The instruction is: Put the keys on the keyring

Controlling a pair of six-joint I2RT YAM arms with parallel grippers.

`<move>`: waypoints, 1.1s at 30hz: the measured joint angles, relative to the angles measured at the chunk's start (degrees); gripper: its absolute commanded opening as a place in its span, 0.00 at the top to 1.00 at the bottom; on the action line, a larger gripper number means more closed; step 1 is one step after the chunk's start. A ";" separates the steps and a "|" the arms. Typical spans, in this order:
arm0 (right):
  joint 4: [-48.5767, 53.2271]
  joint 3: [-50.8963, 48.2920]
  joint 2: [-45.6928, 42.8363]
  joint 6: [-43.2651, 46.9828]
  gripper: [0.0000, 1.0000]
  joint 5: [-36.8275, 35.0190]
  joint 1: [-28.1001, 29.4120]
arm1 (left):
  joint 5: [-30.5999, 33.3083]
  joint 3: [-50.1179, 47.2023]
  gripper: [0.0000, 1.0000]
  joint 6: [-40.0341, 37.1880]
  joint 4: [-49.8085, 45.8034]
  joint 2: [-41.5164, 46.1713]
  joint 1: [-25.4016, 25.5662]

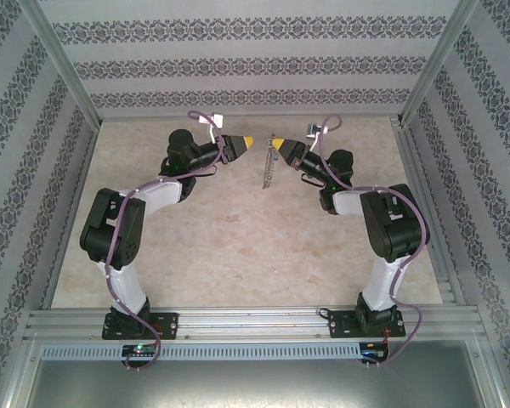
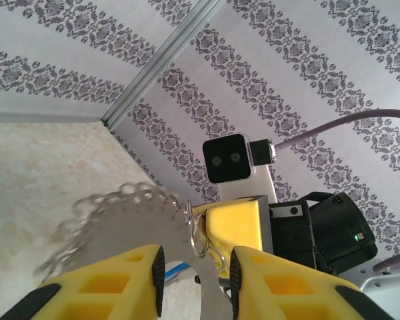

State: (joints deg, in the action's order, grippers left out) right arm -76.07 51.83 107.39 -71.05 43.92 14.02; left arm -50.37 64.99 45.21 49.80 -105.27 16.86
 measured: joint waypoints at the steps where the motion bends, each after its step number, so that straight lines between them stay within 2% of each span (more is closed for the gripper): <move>1: 0.02 0.31 0.26 -0.04 1.00 0.72 -0.15 | -0.44 0.20 0.65 -0.50 -1.03 0.04 -0.04; 15: 1.05 5.20 1.75 -0.28 1.00 10.62 -0.42 | -6.91 10.10 0.60 -12.68 -23.78 0.87 -0.11; 24: 1.25 5.46 3.04 -0.63 1.00 12.20 -0.42 | -9.27 11.39 0.60 -13.03 -25.79 0.68 -0.11; 33: 1.22 6.51 4.52 -0.85 1.00 12.52 -0.37 | -10.51 11.41 0.60 -9.81 -23.67 -1.77 -0.11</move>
State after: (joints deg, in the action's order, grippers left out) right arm -74.85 58.35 111.92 -71.90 56.45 13.65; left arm -60.88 76.40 35.40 26.13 -107.04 16.75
